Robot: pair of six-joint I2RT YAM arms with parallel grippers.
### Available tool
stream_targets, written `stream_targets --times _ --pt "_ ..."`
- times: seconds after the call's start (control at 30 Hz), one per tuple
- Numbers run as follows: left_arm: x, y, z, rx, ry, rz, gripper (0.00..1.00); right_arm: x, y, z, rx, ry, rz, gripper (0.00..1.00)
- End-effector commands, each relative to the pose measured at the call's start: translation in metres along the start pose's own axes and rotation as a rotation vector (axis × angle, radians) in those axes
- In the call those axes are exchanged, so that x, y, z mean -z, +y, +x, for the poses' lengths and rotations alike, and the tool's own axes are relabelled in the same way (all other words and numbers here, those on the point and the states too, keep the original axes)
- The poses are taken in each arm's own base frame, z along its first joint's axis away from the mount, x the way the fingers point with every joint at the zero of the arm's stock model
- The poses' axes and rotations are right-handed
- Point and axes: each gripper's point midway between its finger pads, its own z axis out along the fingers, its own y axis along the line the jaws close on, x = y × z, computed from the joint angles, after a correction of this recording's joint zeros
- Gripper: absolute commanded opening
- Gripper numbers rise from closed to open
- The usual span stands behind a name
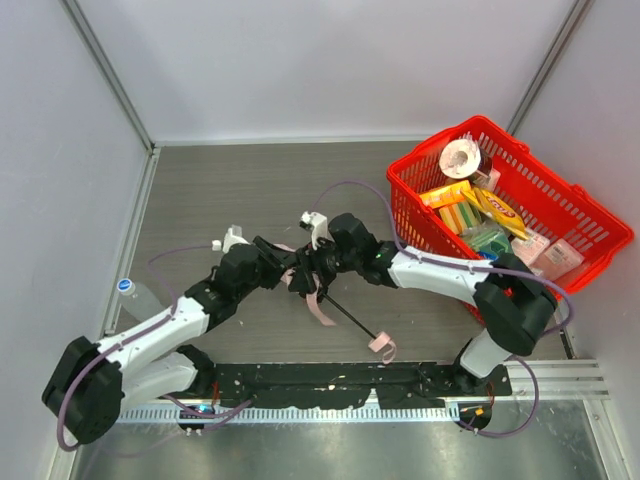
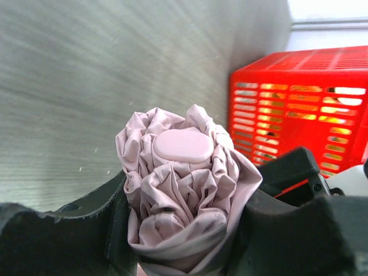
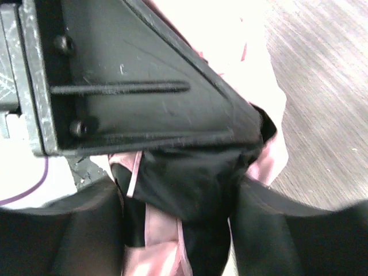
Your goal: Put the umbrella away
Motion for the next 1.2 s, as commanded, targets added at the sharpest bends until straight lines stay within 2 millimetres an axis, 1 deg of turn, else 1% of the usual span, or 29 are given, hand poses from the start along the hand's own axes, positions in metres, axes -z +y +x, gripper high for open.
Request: stream_targets --times 0.0,0.03,0.07,0.13,0.17,0.2,0.27,0.3,0.33,0.37,0.4,0.43,0.47,0.5,0.57,0.6,0.67,0.7,0.73,0.77,0.8,0.83,0.9,0.93,1.0,1.07,1.1,1.13,1.17 --pt "0.016 -0.035 -0.037 -0.025 -0.181 0.172 0.00 0.043 0.005 -0.049 -0.117 -0.096 0.209 0.72" --pt "0.020 -0.048 -0.045 -0.021 -0.213 0.221 0.00 0.057 0.014 -0.057 -0.148 -0.127 0.218 0.76" --pt "0.024 -0.058 -0.052 -0.022 -0.236 0.255 0.00 0.066 0.016 -0.066 -0.157 -0.160 0.231 0.76" --pt "0.032 -0.082 -0.063 -0.041 -0.271 0.319 0.00 0.095 0.030 -0.083 -0.176 -0.231 0.250 0.77" --pt "0.037 -0.097 -0.069 -0.054 -0.290 0.362 0.00 0.105 0.035 -0.092 -0.178 -0.261 0.253 0.78" --pt "0.043 -0.109 -0.074 -0.061 -0.311 0.389 0.00 0.116 0.043 -0.097 -0.173 -0.277 0.246 0.78" --pt "0.056 -0.132 -0.086 -0.065 -0.362 0.459 0.00 0.133 0.061 -0.106 -0.155 -0.308 0.204 0.78" --pt "0.065 -0.146 -0.091 -0.071 -0.387 0.511 0.00 0.136 0.068 -0.105 -0.156 -0.311 0.169 0.79" --pt "0.072 -0.155 -0.095 -0.078 -0.408 0.544 0.00 0.145 0.081 -0.114 -0.141 -0.358 0.116 0.79" --pt "0.079 -0.163 -0.100 -0.079 -0.430 0.569 0.00 0.145 0.088 -0.109 -0.142 -0.352 0.069 0.79" --pt "0.086 -0.172 -0.103 -0.076 -0.446 0.600 0.00 0.151 0.097 -0.118 -0.123 -0.402 0.034 0.79" --pt "0.092 -0.179 -0.106 -0.070 -0.459 0.625 0.00 0.150 0.094 -0.113 -0.126 -0.406 0.036 0.79" --pt "0.098 -0.186 -0.108 -0.062 -0.468 0.654 0.00 0.154 0.097 -0.119 -0.110 -0.444 0.025 0.79" --pt "0.102 -0.191 -0.110 -0.057 -0.474 0.677 0.00 0.154 0.092 -0.118 -0.104 -0.455 0.043 0.77" --pt "0.112 -0.200 -0.113 -0.029 -0.482 0.716 0.00 0.157 0.090 -0.121 -0.077 -0.495 0.060 0.70" --pt "0.116 -0.202 -0.115 -0.014 -0.487 0.729 0.00 0.159 0.091 -0.123 -0.067 -0.512 0.054 0.64" --pt "0.121 -0.207 -0.118 0.024 -0.497 0.756 0.00 0.160 0.101 -0.128 -0.035 -0.544 0.004 0.60" --pt "0.127 -0.212 -0.121 0.046 -0.505 0.785 0.00 0.158 0.109 -0.131 -0.016 -0.557 -0.025 0.60" --pt "0.128 -0.214 -0.122 0.065 -0.502 0.795 0.00 0.152 0.109 -0.125 0.004 -0.549 -0.025 0.63" --pt "0.130 -0.218 -0.123 0.086 -0.497 0.810 0.00 0.151 0.110 -0.128 0.024 -0.573 -0.027 0.67" --pt "0.132 -0.221 -0.123 0.099 -0.494 0.828 0.00 0.147 0.108 -0.126 0.051 -0.576 -0.011 0.69" --pt "0.135 -0.225 -0.123 0.111 -0.487 0.848 0.00 0.144 0.108 -0.129 0.072 -0.587 -0.009 0.70" --pt "0.136 -0.229 -0.123 0.138 -0.477 0.869 0.00 0.140 0.113 -0.134 0.100 -0.601 -0.025 0.70" --pt "0.135 -0.228 -0.124 0.153 -0.476 0.867 0.00 0.138 0.118 -0.134 0.113 -0.604 -0.040 0.69" --pt "0.137 -0.230 -0.126 0.182 -0.473 0.880 0.00 0.129 0.121 -0.135 0.134 -0.615 -0.026 0.69" --pt "0.139 -0.231 -0.126 0.212 -0.467 0.901 0.00 0.125 0.117 -0.137 0.163 -0.644 0.026 0.66" --pt "0.138 -0.231 -0.127 0.227 -0.463 0.904 0.00 0.125 0.115 -0.141 0.193 -0.666 0.047 0.63" --pt "0.139 -0.232 -0.127 0.240 -0.456 0.912 0.00 0.125 0.111 -0.144 0.190 -0.685 0.084 0.59" --pt "0.141 -0.233 -0.127 0.251 -0.454 0.925 0.00 0.125 0.109 -0.146 0.205 -0.697 0.104 0.53"
